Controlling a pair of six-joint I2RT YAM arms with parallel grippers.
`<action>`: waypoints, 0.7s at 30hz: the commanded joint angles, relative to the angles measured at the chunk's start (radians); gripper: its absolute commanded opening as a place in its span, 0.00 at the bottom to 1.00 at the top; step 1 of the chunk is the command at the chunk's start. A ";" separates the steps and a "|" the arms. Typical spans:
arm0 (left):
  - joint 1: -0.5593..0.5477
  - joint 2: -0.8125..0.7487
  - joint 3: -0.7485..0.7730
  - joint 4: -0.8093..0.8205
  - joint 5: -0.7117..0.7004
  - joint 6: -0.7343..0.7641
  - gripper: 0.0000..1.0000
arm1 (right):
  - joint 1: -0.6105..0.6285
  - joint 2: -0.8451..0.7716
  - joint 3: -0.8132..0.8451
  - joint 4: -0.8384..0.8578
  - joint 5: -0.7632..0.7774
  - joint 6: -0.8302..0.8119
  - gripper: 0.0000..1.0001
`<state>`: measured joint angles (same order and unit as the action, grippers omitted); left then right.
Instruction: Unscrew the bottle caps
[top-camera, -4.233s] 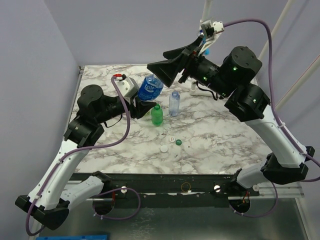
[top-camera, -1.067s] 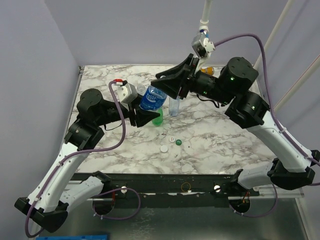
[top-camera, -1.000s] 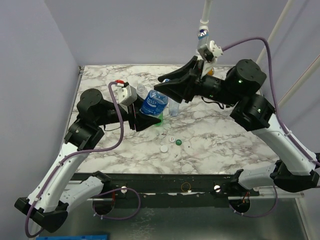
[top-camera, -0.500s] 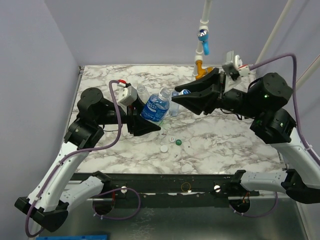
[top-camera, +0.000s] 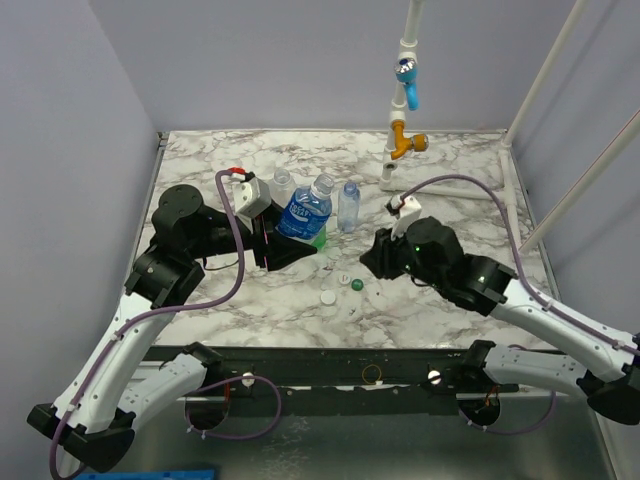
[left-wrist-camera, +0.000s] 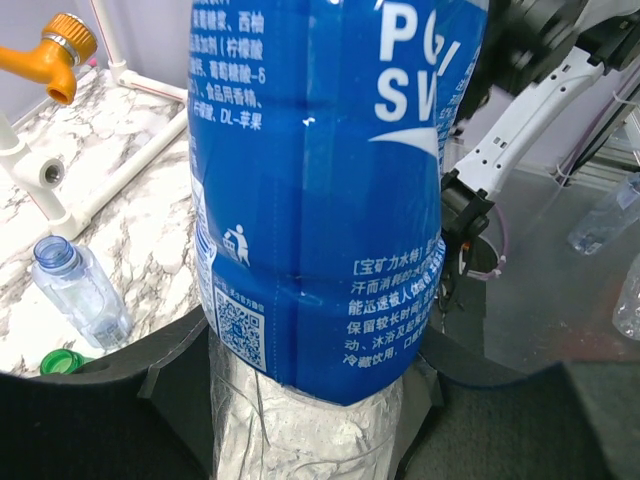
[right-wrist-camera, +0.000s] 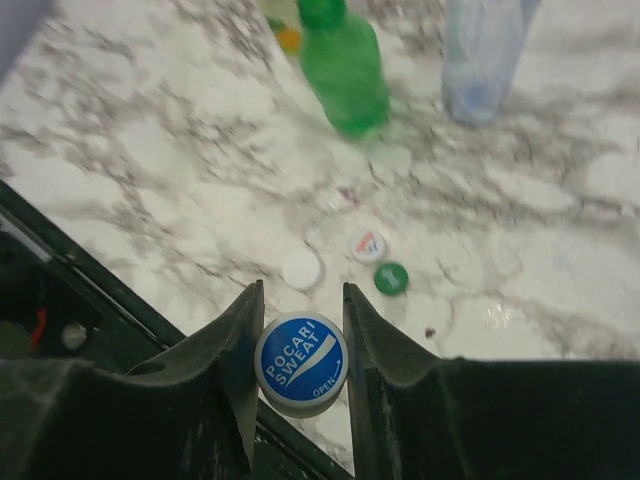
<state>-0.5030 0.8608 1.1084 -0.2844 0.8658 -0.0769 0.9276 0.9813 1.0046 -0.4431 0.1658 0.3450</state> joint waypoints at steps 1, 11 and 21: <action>0.006 0.001 -0.002 -0.007 -0.016 0.020 0.00 | -0.002 0.034 -0.151 0.033 0.124 0.151 0.17; 0.009 -0.006 -0.005 -0.007 -0.021 0.026 0.00 | -0.003 0.274 -0.396 0.267 0.198 0.264 0.09; 0.009 -0.007 -0.009 -0.006 -0.010 0.026 0.00 | -0.003 0.376 -0.455 0.362 0.259 0.316 0.15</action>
<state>-0.4984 0.8631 1.1084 -0.2863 0.8635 -0.0628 0.9276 1.3266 0.5617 -0.1539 0.3569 0.6163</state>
